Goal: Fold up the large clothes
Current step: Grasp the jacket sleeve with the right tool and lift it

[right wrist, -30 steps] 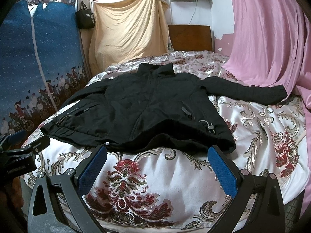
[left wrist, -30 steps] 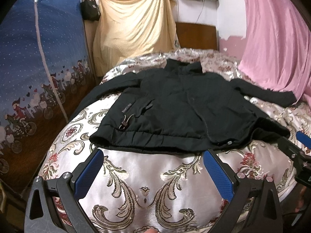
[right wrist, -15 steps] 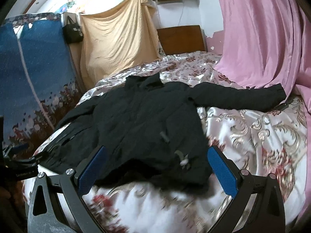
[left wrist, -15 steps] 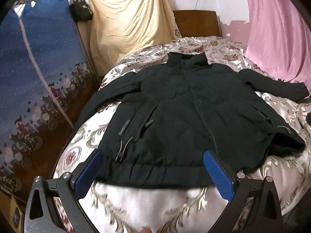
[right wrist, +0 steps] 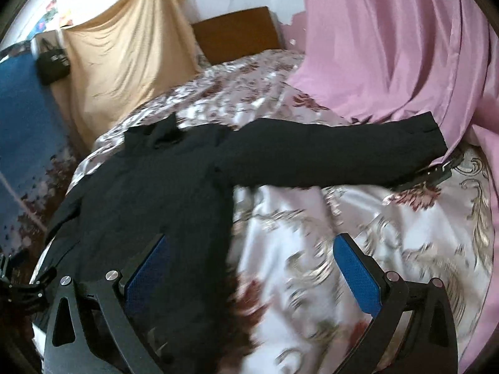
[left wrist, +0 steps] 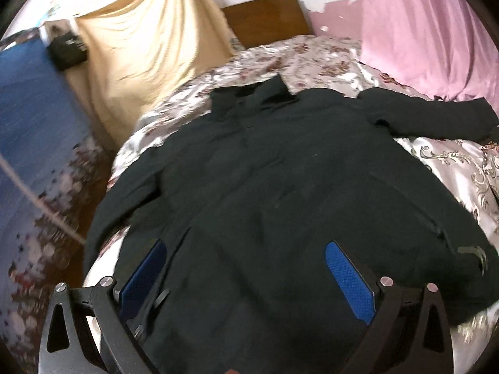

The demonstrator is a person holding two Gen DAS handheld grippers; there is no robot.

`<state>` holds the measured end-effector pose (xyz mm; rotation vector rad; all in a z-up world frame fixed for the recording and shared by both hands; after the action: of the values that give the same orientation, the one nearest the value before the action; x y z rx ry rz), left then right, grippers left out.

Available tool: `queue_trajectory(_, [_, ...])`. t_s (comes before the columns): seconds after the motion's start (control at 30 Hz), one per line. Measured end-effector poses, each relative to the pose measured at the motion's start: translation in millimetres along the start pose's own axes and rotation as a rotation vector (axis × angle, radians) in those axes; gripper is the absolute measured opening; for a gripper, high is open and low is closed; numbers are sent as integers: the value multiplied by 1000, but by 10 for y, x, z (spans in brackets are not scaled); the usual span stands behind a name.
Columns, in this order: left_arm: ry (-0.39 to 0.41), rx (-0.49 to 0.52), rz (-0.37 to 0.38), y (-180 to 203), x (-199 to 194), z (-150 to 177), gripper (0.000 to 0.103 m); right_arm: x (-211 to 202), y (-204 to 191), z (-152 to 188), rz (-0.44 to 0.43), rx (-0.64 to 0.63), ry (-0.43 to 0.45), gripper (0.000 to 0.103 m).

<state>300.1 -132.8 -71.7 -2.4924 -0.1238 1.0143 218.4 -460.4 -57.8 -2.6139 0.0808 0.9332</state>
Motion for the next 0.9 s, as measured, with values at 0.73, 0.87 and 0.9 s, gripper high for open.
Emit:
queue_trajectory(0.73, [-47, -59, 328, 2224, 1577, -1663, 103, 660, 1929, -652, -37, 565, 117, 102])
queue_trajectory(0.87, [-103, -80, 343, 2375, 1805, -1595, 103, 523, 2132, -594, 19, 610, 206, 102])
queue_trajectory(0.9, [-110, -90, 350, 2394, 1839, -1580, 103, 526, 2176, -581, 34, 617, 221, 102])
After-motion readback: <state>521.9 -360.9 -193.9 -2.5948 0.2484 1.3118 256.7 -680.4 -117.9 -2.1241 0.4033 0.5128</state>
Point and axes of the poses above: each gripper's, at about its wrist camera, not at the fingertips, and x roughly the way its jaws point, y to its right, z to its underside, the point moved 10 cm from there along x, roughly the way its jaws point, and after that the axes turned 11 degrees about -z, right-handed, at the moved point
